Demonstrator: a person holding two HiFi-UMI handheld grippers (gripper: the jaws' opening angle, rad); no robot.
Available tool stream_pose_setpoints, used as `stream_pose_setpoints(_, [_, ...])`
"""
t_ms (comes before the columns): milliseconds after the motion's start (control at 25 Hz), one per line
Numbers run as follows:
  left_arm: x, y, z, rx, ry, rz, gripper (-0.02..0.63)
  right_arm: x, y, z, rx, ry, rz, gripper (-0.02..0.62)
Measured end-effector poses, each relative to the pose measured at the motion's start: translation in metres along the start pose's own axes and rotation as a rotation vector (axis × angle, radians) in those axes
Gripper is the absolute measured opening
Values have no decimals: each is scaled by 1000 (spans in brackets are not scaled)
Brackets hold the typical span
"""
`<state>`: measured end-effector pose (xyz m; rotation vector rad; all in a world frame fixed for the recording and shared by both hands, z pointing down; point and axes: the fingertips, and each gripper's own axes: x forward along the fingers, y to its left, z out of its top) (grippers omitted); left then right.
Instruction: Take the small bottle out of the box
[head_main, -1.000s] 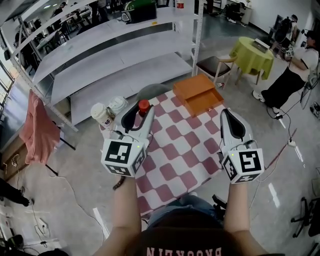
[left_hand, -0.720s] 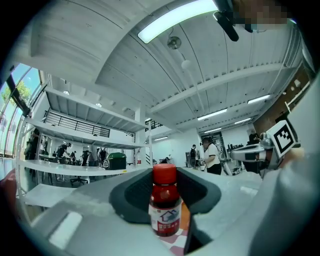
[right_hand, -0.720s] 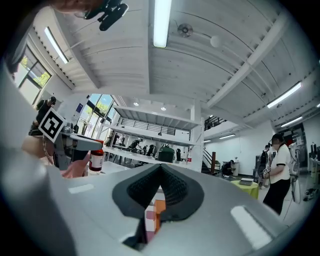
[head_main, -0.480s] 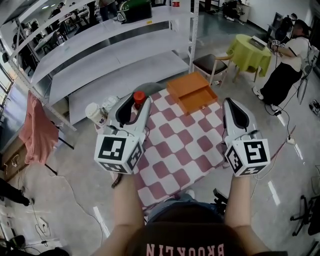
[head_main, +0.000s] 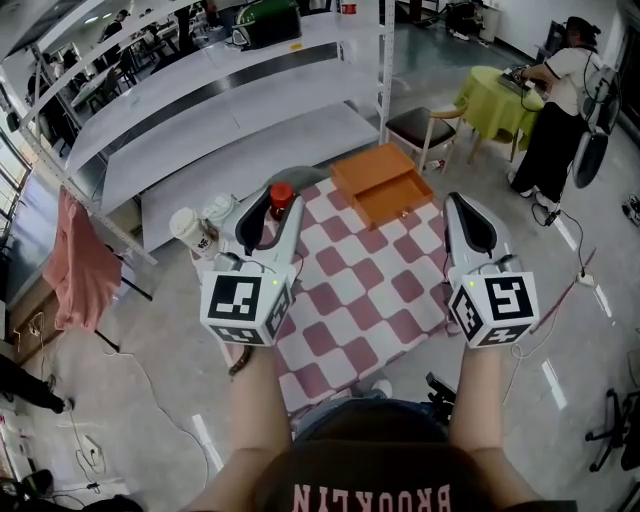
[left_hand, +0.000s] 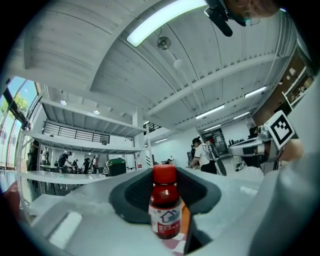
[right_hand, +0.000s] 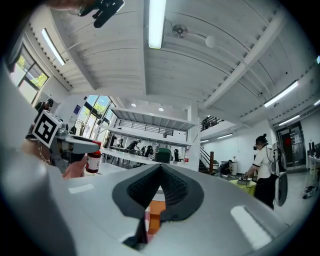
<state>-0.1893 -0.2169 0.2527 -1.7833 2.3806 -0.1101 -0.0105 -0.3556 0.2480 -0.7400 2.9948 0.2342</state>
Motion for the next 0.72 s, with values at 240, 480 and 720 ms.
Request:
stream_pose_setpoints(240, [3, -4, 5, -13, -14, -7, 150, 1, -3, 1, 0, -4, 10, -2])
stream_pose_setpoints(480, [5, -9, 9, -17, -30, -11, 150, 0, -4, 0, 0, -6, 20, -2])
stream_pose_setpoints(720, [5, -11, 10, -24, -40, -15, 149, -1, -5, 0, 2, -10, 23, -2])
